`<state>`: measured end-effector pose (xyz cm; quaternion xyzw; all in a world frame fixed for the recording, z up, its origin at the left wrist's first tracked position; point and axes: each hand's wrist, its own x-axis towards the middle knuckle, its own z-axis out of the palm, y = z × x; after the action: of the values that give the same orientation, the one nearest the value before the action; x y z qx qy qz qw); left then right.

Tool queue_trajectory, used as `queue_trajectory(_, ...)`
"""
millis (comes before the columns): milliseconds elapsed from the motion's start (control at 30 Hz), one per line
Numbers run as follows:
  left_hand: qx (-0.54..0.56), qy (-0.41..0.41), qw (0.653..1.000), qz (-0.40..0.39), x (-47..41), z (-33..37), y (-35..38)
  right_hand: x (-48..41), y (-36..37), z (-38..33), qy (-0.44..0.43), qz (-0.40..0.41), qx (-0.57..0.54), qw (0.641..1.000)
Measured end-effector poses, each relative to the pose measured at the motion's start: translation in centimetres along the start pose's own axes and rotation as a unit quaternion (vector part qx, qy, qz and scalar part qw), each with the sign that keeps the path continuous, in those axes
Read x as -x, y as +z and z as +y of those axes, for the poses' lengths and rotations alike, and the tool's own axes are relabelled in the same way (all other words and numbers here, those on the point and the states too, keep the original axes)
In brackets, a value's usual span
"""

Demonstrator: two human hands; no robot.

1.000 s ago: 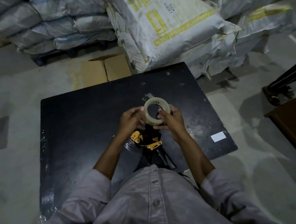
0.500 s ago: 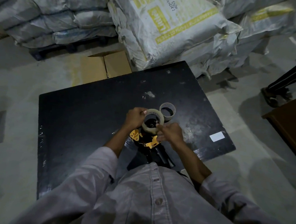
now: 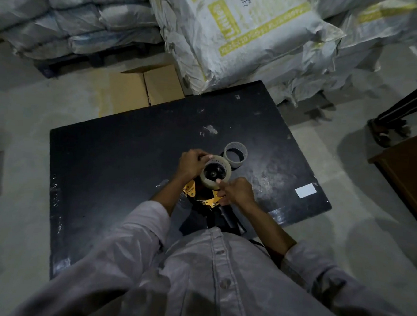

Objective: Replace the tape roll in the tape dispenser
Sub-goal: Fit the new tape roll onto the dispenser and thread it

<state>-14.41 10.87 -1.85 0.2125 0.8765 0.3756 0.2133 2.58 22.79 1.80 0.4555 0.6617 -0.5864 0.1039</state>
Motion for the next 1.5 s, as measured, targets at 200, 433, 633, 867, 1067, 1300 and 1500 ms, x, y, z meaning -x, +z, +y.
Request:
queue_trajectory(200,-0.001,-0.003,0.996,0.088,1.4,-1.9,0.4,0.7,0.6,0.8,-0.024,0.006,0.037,0.999)
queue_trajectory(433,0.027,-0.021,0.997,0.070,1.9,-1.7,0.6,1.8,1.0,0.4,-0.033,0.016,0.063,0.997)
queue_trajectory(633,0.038,-0.065,0.997,0.009,1.1,-1.6,-0.3,1.2,1.3,-0.3,0.005,-0.017,0.062,0.998)
queue_trajectory(867,0.037,-0.109,0.993,-0.028,-0.4,-0.9,-0.8,1.7,1.9,-1.6,0.061,-0.015,0.053,0.997)
queue_trajectory(1067,0.025,-0.120,0.992,0.001,-0.1,-1.1,0.4,1.4,1.9,-2.1,0.093,-0.022,0.045,0.994)
queue_trajectory(1300,0.016,-0.127,0.992,0.001,-0.6,-1.9,0.5,1.3,2.1,-3.0,0.125,-0.027,0.028,0.991)
queue_trajectory(1500,0.069,-0.135,0.988,-0.008,0.6,-3.0,0.8,1.1,2.4,-2.0,0.117,-0.042,0.033,0.992)
